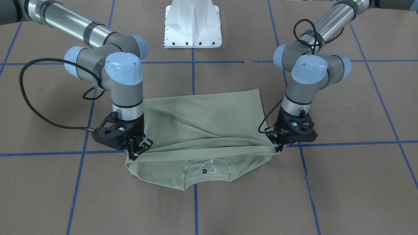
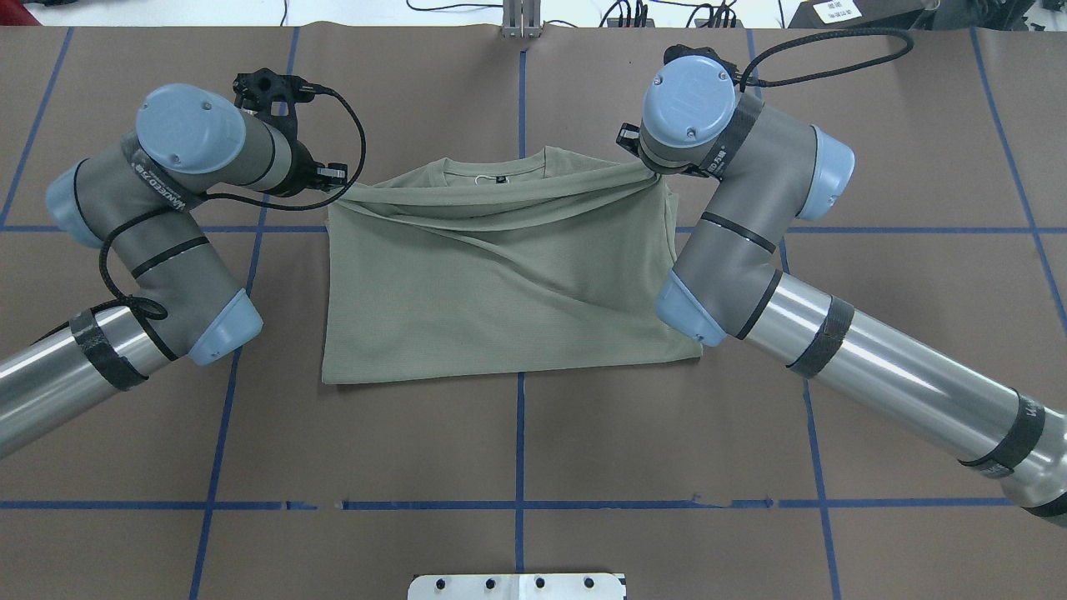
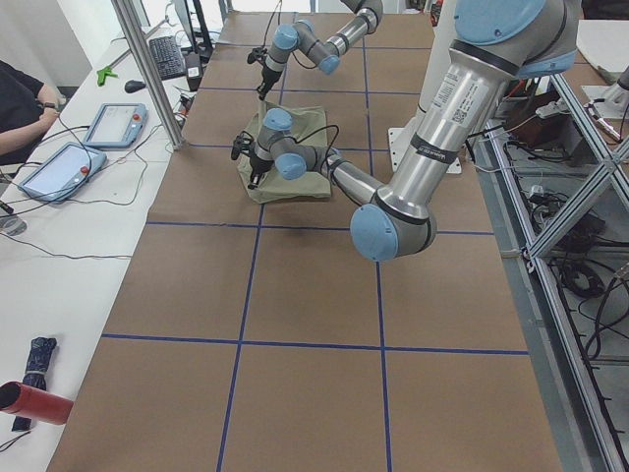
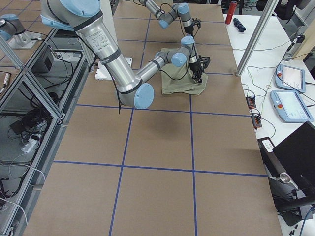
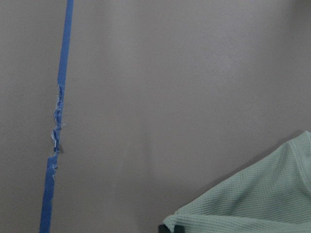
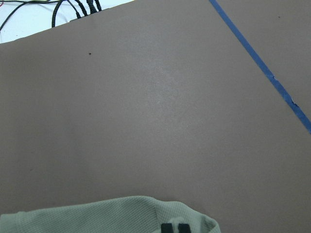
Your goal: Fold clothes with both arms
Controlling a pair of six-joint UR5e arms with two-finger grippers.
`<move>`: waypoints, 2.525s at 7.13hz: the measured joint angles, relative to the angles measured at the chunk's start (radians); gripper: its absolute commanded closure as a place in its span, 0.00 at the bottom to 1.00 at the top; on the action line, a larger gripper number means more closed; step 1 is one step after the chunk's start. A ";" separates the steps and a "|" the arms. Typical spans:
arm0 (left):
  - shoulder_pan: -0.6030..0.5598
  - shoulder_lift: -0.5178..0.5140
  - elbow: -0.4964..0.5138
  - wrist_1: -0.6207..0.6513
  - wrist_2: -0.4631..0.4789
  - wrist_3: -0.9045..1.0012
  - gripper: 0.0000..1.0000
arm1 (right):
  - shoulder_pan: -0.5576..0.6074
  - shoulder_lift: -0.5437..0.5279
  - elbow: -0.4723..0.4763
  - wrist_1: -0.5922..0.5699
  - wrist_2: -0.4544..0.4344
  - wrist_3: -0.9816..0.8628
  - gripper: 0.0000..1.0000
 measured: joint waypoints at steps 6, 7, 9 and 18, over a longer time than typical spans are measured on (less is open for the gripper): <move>0.055 0.125 -0.212 -0.005 -0.028 0.054 0.00 | 0.022 -0.056 0.029 0.085 0.094 -0.206 0.00; 0.104 0.194 -0.279 -0.025 -0.029 0.018 0.03 | 0.022 -0.073 0.063 0.085 0.098 -0.219 0.00; 0.211 0.318 -0.332 -0.158 0.037 -0.122 0.29 | 0.021 -0.082 0.084 0.085 0.099 -0.224 0.00; 0.363 0.366 -0.331 -0.227 0.142 -0.309 1.00 | 0.018 -0.083 0.086 0.087 0.100 -0.225 0.00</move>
